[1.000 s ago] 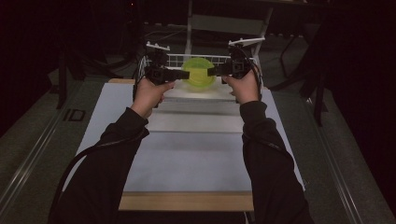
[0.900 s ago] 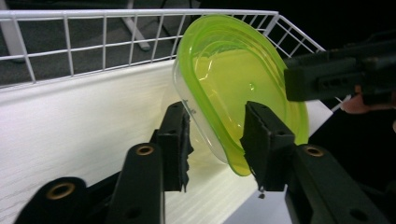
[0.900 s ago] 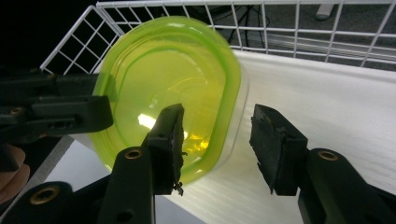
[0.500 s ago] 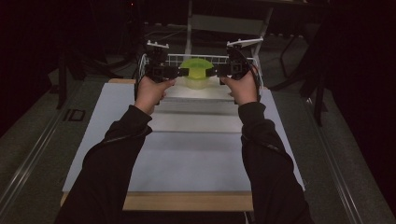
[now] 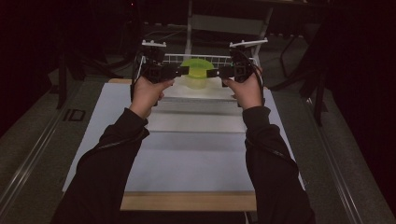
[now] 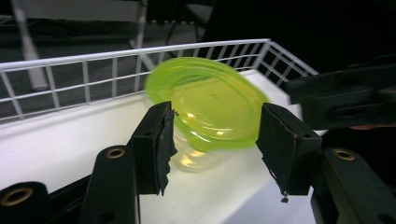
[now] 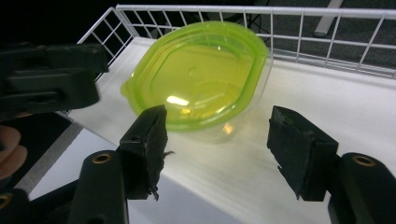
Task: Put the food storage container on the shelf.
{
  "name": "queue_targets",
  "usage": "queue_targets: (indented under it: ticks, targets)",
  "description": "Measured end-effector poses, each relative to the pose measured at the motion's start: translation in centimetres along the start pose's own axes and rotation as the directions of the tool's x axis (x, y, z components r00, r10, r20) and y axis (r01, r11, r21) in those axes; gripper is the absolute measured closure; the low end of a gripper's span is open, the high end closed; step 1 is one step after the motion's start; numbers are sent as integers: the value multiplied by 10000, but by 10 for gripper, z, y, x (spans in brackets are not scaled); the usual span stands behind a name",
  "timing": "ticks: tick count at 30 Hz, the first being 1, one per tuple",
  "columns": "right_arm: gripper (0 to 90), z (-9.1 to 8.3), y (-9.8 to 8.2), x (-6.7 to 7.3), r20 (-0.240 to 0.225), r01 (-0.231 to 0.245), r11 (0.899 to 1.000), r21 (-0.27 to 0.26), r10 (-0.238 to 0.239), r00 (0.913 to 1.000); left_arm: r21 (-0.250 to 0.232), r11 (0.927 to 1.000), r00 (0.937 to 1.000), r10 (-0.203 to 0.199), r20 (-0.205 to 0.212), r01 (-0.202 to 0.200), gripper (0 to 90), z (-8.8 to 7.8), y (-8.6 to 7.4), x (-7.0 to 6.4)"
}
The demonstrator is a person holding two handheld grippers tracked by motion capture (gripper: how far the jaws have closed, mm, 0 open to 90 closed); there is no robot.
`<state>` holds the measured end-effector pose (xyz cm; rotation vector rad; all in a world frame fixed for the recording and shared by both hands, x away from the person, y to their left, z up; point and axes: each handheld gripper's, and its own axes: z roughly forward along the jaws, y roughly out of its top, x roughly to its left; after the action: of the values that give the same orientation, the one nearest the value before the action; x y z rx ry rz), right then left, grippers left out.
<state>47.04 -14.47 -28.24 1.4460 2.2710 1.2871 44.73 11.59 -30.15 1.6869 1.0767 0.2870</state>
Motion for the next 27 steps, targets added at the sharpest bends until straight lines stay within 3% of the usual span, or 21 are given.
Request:
queue_targets:
  ticks: [6, 7, 10, 12, 16, 21, 23, 27]
  targets:
    - [352, -8, -10, 5, 68, 254, 9996, -105, -253, 9997, -2, 9998, 9990, 222, 396, -222, 460, -15, -7, -14]
    - [349, -10, -11, 6, 63, 269, 9996, -116, -268, 9996, -120, 9995, 9972, 303, 677, -295, 460, -20, -11, -19]
    - [291, -18, -18, 12, -169, 493, 9983, -298, -498, 9986, -376, 9988, 9925, 363, 1169, -321, 376, -25, -20, -23]
    - [259, -20, -22, 14, -301, 637, 9972, -390, -649, 9974, -529, 9968, 9882, 661, 1380, -592, 292, -28, -26, -25]
    - [207, -20, -32, 16, -630, 814, 9959, -393, -838, 9945, -639, 9958, 9873, 745, 1404, -661, 155, -28, -36, -29]
    - [203, -24, -45, 17, -712, 872, 9948, -535, -909, 9933, -573, 9912, 9822, 1262, 1390, -1193, 92, -26, -46, -36]
    - [203, -25, -51, 16, -740, 873, 9946, -564, -914, 9931, -605, 9908, 9790, 1295, 1572, -1213, 70, -26, -51, -38]
    - [185, -26, -63, 15, -820, 918, 9935, -666, -972, 9919, -922, 9846, 9723, 1624, 1682, -1485, 69, -28, -64, -43]
